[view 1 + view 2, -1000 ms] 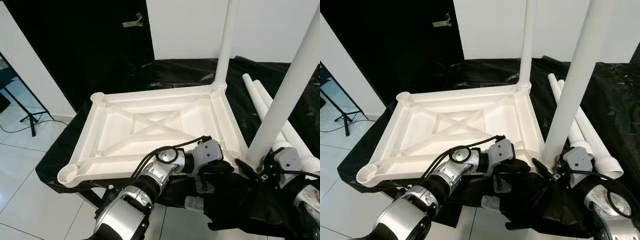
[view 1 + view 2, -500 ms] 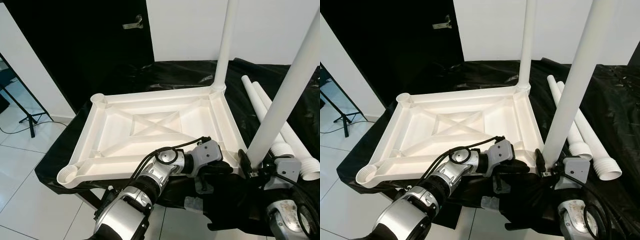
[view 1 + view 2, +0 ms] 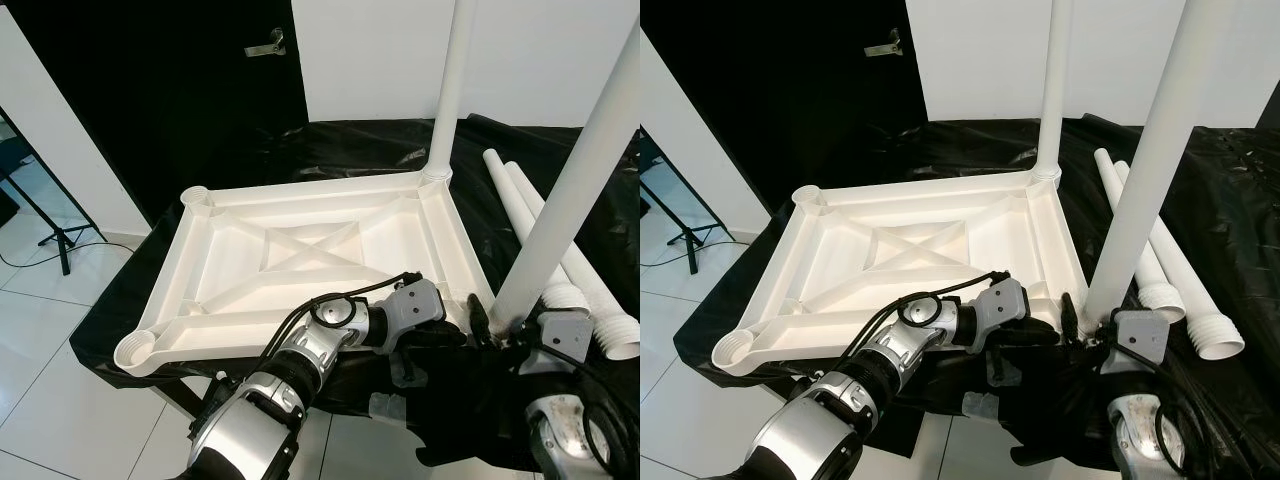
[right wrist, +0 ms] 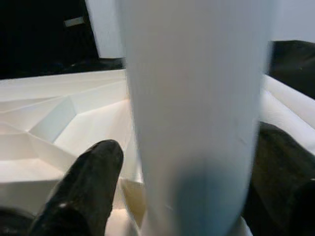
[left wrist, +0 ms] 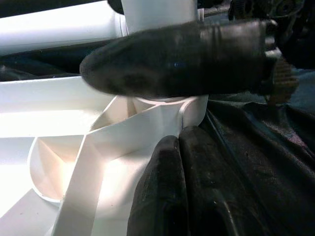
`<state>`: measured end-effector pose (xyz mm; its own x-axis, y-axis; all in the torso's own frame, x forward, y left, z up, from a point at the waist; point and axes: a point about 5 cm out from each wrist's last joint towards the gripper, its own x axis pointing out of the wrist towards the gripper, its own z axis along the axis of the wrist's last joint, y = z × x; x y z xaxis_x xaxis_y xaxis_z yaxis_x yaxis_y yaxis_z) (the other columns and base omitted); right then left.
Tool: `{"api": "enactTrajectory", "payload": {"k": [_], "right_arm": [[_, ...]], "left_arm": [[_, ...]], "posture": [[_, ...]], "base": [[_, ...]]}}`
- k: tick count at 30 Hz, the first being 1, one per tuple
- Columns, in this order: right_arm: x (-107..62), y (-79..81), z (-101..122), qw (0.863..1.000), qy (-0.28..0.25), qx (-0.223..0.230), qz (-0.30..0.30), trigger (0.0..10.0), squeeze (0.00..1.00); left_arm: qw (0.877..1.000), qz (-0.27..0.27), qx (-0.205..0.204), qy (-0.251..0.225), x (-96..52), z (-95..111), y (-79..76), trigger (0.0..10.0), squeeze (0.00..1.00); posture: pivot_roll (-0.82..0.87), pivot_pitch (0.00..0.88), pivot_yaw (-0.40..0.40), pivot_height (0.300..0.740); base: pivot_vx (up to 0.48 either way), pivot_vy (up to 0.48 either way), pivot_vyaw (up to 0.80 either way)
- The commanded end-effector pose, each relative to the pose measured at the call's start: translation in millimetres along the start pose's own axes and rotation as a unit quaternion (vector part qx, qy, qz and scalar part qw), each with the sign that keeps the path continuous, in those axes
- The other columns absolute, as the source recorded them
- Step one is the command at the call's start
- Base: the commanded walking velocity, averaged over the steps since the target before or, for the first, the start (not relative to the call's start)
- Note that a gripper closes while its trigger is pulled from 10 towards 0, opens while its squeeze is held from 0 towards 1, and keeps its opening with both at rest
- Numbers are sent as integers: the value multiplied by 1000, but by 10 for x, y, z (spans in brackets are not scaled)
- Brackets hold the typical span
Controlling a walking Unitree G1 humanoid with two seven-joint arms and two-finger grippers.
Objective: Building children table
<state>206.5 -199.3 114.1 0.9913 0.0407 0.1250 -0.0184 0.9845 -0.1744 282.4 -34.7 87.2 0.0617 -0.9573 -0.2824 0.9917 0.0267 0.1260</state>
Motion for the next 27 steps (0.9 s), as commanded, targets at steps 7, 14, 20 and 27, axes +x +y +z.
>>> {"api": "enactTrajectory", "payload": {"k": [7,14,20,27], "right_arm": [[17,-26,-22,997,12,-18,80,10000,0],[19,-120,-36,994,22,-34,104,4863,0],[-50,14,-98,987,47,13,154,0,0],[-154,284,-149,984,57,58,156,0,0]], "left_arm": [[988,-6,-102,112,12,-602,-364,10000,0],[988,-7,-101,112,11,-598,-359,10000,0],[989,-4,-97,111,18,-570,-328,10000,0],[989,-7,-100,110,19,-592,-365,10000,0]], "posture": [[7,0,83,740],[3,0,84,740],[1,0,80,740],[6,0,79,740]], "base": [[0,0,0],[0,0,0],[0,0,0],[0,0,0]]}}
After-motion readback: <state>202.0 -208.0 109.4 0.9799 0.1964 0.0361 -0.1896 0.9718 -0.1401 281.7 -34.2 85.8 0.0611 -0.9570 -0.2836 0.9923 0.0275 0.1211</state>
